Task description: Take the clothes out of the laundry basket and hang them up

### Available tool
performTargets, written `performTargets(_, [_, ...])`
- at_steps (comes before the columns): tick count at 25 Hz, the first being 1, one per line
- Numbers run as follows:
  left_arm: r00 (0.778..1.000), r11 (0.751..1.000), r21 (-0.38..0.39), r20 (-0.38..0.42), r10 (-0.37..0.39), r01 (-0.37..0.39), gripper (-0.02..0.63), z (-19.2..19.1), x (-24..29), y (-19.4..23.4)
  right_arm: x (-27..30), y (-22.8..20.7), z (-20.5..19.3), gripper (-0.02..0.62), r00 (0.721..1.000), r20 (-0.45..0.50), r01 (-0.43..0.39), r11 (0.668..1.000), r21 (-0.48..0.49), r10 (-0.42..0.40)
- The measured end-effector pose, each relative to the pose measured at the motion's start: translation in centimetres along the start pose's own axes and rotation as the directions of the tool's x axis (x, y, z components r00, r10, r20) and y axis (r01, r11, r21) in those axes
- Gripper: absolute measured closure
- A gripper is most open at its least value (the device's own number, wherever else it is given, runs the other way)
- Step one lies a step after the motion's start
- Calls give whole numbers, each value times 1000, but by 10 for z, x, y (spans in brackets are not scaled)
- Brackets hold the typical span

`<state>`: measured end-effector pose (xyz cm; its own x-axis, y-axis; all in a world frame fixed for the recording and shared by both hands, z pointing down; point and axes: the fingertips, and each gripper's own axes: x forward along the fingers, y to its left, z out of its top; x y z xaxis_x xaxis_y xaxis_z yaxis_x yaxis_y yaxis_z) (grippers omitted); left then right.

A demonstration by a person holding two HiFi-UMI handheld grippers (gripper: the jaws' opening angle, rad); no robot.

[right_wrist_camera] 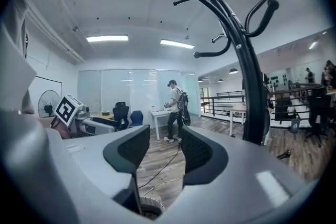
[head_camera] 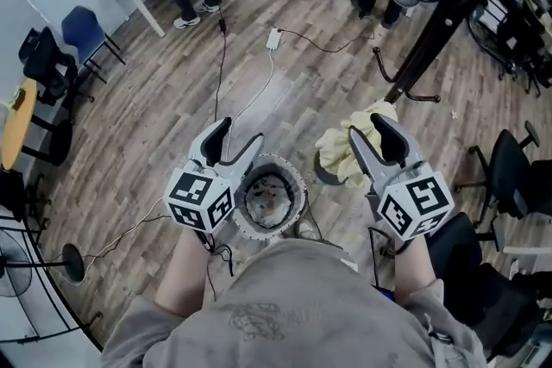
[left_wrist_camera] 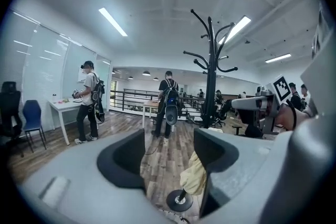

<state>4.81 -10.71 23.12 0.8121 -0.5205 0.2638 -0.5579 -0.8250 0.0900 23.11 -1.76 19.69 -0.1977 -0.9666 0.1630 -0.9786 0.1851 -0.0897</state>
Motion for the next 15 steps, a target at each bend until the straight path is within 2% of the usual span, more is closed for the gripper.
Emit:
performTargets(6, [994, 993, -28, 2, 111, -110, 321, -3, -44, 37, 33, 31, 16, 379, 996, -16, -90, 996, -20, 90])
performTargets(10, [982, 980, -66, 1, 188, -188, 321, -13, -72, 52, 52, 54, 13, 379, 985, -41, -168, 985, -28, 167])
performTargets(15, [968, 964, -93, -5, 251, -250, 321, -22, -98, 68, 70, 81, 2, 379, 969, -84, -237, 971, -28, 234])
